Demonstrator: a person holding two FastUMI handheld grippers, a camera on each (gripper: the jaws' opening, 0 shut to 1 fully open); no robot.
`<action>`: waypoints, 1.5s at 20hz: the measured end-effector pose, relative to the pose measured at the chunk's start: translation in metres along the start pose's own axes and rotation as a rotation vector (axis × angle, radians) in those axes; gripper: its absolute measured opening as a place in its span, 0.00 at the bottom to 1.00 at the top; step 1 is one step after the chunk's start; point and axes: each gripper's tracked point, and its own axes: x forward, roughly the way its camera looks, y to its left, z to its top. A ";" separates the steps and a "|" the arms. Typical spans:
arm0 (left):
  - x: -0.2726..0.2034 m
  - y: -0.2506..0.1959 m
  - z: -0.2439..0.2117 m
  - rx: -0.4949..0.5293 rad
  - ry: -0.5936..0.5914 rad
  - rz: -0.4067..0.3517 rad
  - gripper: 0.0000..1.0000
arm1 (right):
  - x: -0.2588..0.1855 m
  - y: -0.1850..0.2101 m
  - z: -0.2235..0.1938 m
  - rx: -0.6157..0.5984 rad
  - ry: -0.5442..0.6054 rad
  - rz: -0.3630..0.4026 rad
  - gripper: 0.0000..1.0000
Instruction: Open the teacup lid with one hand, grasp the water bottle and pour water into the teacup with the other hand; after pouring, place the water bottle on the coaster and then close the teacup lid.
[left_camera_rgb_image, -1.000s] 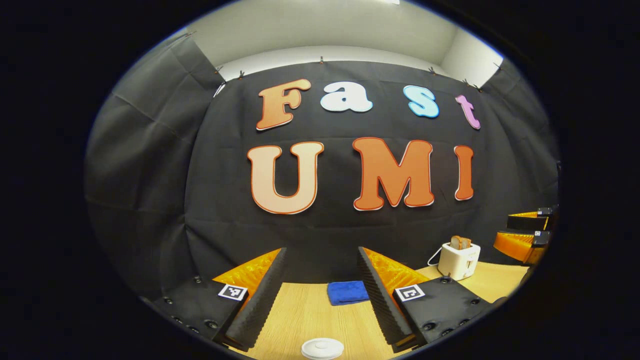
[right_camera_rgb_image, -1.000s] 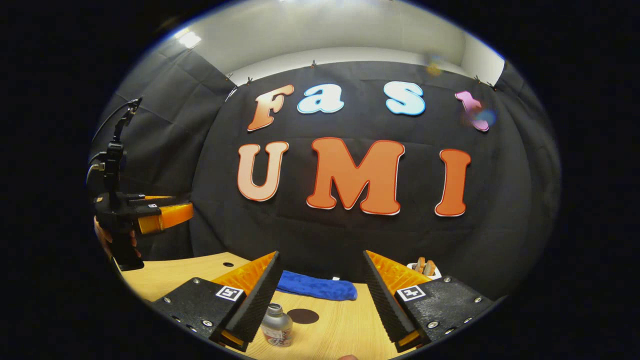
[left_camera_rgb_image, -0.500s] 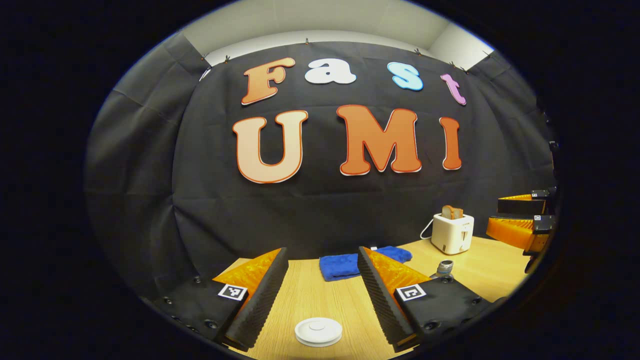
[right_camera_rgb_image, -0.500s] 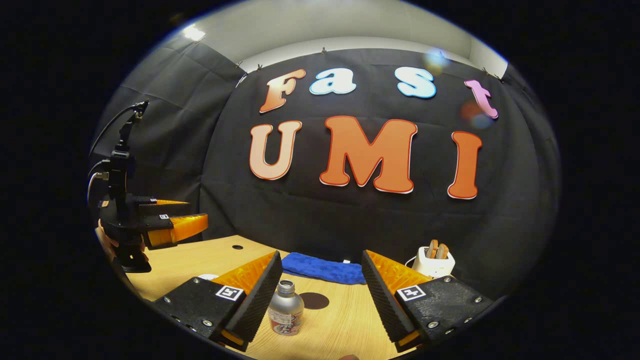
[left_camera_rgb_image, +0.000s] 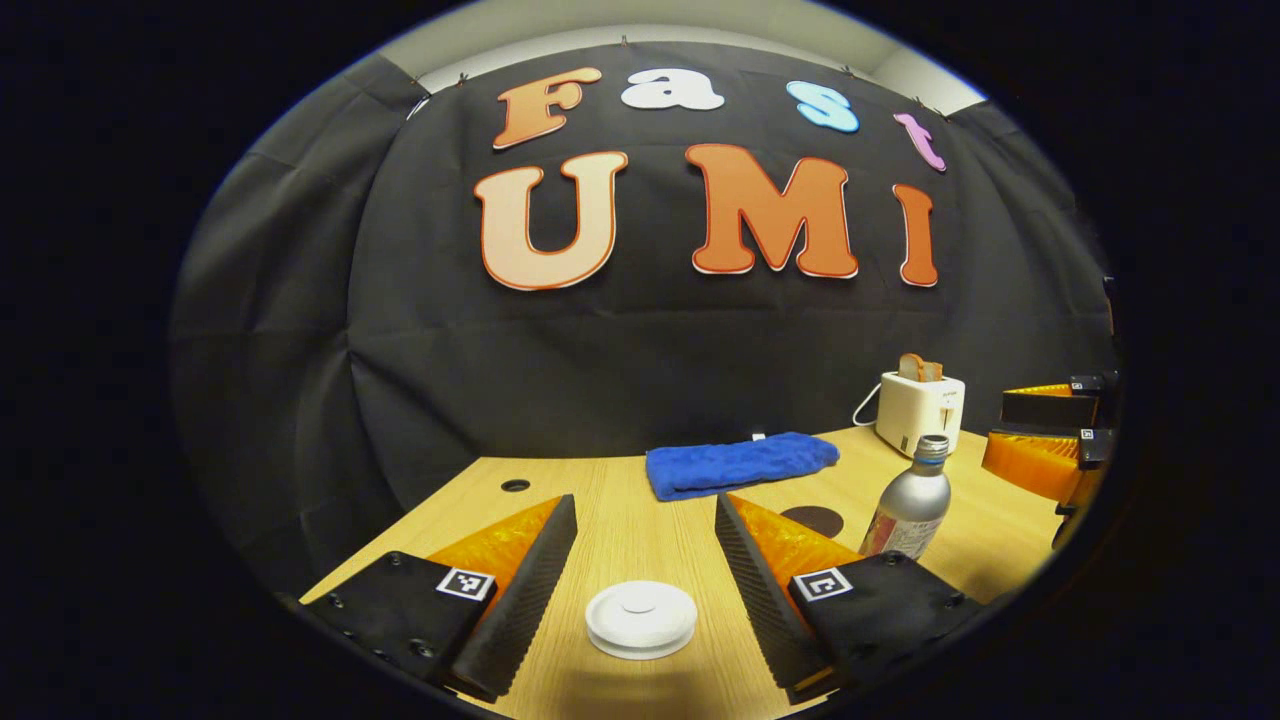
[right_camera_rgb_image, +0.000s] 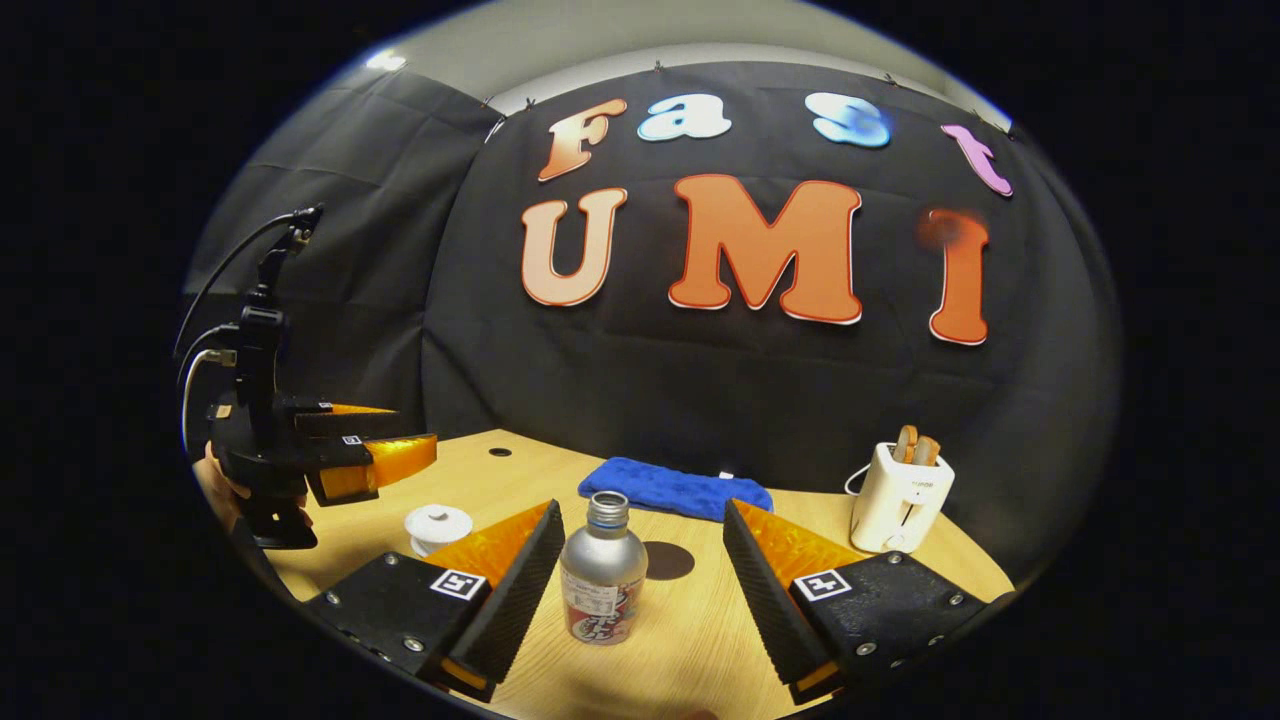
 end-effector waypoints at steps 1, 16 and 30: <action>0.003 0.002 -0.008 -0.005 0.016 0.001 0.93 | 0.002 0.003 -0.007 -0.002 0.014 0.008 0.96; 0.040 0.014 -0.100 0.028 0.208 -0.018 0.85 | 0.038 0.023 -0.088 -0.007 0.202 0.081 0.96; 0.051 0.002 -0.105 0.076 0.250 -0.040 0.38 | 0.048 0.025 -0.107 0.006 0.255 0.104 0.96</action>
